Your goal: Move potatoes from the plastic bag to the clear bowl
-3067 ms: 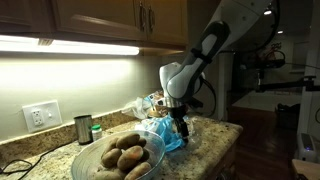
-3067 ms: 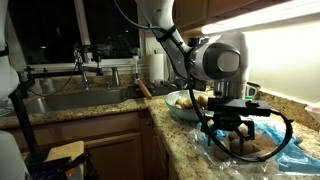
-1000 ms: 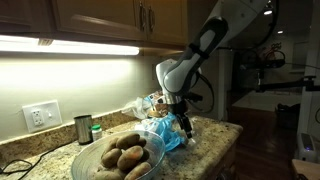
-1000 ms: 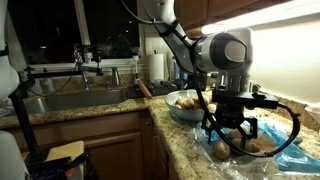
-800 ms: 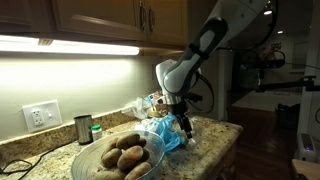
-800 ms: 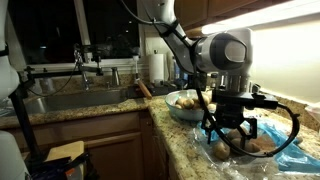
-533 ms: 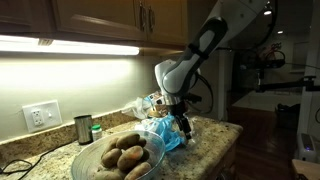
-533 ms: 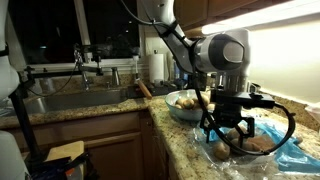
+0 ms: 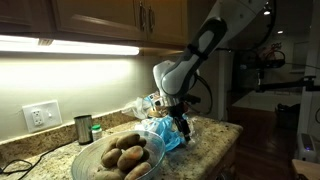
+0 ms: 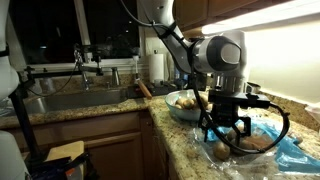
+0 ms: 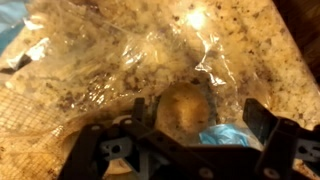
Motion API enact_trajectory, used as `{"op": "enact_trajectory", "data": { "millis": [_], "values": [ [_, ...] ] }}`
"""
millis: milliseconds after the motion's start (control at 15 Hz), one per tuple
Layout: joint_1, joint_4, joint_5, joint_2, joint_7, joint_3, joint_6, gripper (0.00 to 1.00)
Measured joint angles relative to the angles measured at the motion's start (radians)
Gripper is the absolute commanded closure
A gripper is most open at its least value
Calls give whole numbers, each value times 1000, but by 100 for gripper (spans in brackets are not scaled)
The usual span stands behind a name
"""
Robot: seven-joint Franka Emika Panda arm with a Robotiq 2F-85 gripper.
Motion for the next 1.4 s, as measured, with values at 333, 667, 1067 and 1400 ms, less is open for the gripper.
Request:
{"op": "enact_trajectory", "data": {
  "millis": [333,667,1067,1400],
  "values": [
    [0,0,1,10,-9,0,21,0],
    [-1,0,3,23,-26,0,55,0],
    [-1,0,4,24,-34,2,68,0],
    [-1,0,5,25,-37,2,73,0]
  ]
}}
